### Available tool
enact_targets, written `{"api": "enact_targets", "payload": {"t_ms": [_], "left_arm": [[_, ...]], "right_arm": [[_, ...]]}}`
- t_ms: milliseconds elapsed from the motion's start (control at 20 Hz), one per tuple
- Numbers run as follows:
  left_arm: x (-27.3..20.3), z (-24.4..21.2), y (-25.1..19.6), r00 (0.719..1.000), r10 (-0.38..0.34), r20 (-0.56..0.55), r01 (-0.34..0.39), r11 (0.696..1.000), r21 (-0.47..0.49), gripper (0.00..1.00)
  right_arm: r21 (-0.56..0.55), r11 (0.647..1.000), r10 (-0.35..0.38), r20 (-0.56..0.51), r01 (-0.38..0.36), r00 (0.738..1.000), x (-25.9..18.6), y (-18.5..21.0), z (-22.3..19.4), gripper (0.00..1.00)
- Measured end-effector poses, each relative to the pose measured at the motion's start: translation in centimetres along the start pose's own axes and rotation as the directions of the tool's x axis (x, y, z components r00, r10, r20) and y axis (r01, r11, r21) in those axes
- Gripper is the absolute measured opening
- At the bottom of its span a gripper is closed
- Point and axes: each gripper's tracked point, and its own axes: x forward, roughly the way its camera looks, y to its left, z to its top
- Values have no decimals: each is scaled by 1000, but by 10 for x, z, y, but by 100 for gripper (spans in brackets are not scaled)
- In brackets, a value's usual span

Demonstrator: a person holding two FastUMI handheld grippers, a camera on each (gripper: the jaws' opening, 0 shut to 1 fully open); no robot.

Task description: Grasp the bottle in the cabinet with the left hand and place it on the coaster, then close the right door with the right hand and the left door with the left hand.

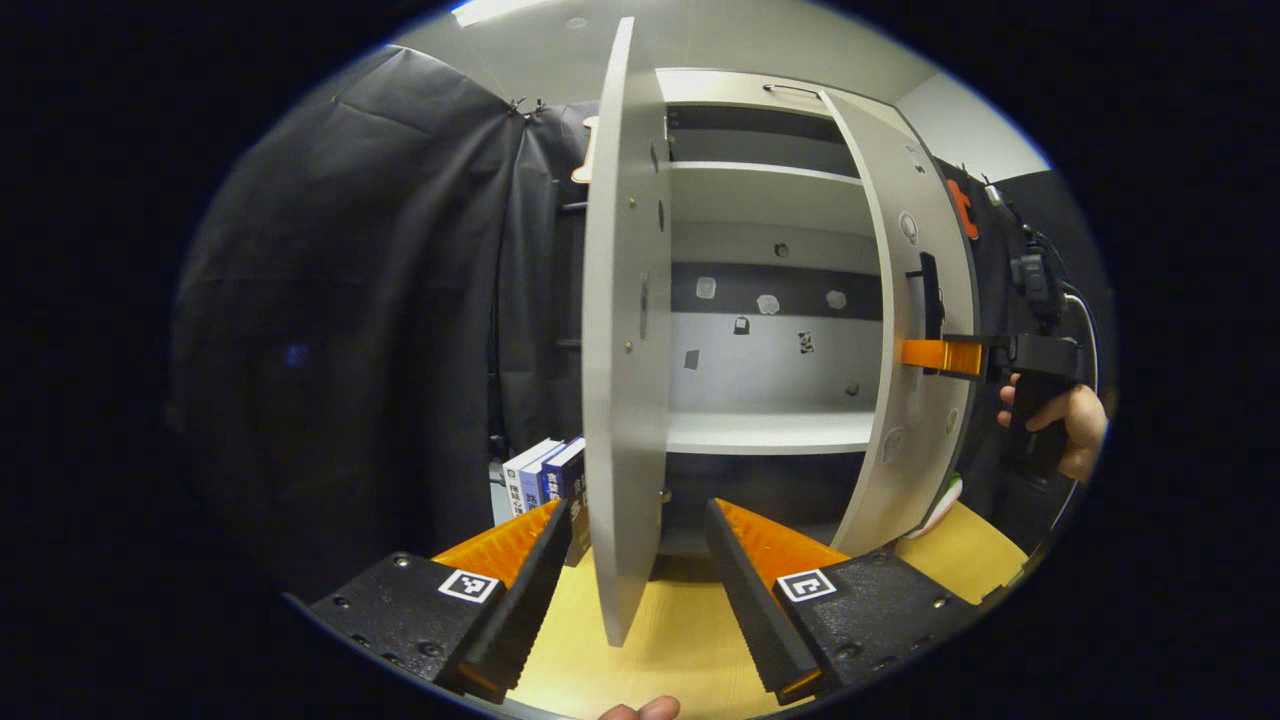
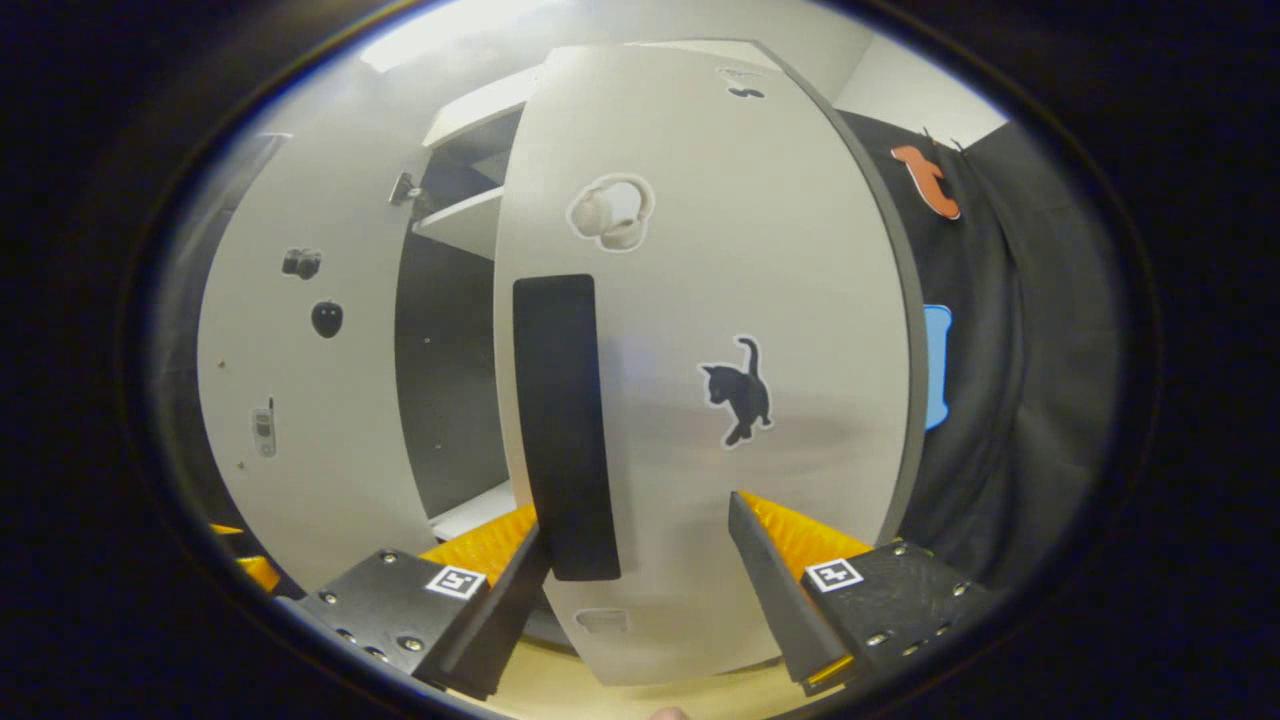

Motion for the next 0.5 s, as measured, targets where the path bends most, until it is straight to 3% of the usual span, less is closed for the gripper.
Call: {"api": "enact_targets", "payload": {"t_ms": [100,350,500], "left_arm": [[-1,6,15,1000,9,8,-9,1000,-17,86],[1,22,49,1000,16,16,-15,999,-52,86],[6,31,59,999,-17,27,19,998,-64,89]], "right_arm": [[-15,1000,-25,19,25,1000,5,3,-1,96],[4,997,-72,20,72,997,27,6,-2,100],[4,995,-103,32,103,994,34,7,-1,100]]}}
